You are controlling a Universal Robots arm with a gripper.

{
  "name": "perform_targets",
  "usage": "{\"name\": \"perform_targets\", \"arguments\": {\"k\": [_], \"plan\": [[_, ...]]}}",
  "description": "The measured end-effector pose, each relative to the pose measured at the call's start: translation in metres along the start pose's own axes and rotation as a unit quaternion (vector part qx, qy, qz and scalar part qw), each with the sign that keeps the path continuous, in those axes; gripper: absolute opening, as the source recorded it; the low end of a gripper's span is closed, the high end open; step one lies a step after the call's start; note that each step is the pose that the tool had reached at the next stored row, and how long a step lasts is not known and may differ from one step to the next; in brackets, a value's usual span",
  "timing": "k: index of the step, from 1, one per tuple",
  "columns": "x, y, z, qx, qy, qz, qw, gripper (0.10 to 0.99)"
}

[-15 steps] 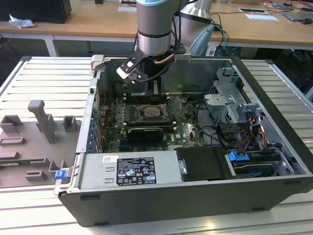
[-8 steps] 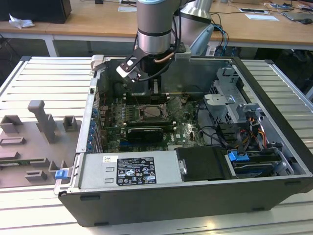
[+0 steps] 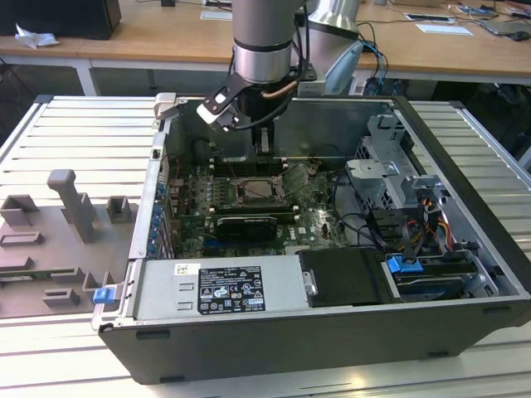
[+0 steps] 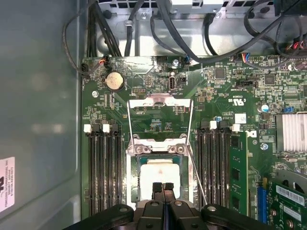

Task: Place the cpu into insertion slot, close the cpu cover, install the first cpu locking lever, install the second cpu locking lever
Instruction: 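Close the cpu cover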

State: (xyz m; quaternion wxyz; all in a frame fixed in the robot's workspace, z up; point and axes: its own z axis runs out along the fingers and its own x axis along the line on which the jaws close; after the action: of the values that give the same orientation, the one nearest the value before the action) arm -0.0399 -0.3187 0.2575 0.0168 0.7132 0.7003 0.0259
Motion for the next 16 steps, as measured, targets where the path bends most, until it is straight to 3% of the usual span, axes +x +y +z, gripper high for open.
{"name": "perform_targets", "arguments": {"k": [11,16], "plan": [[0.0002,0.0101,-0.0024,0.0000,0.0000,0.000,1.0000,0.106],[0.0004,0.0216,-0.0025,0.0000,0.0000,0.000,1.0000,0.106]]}}
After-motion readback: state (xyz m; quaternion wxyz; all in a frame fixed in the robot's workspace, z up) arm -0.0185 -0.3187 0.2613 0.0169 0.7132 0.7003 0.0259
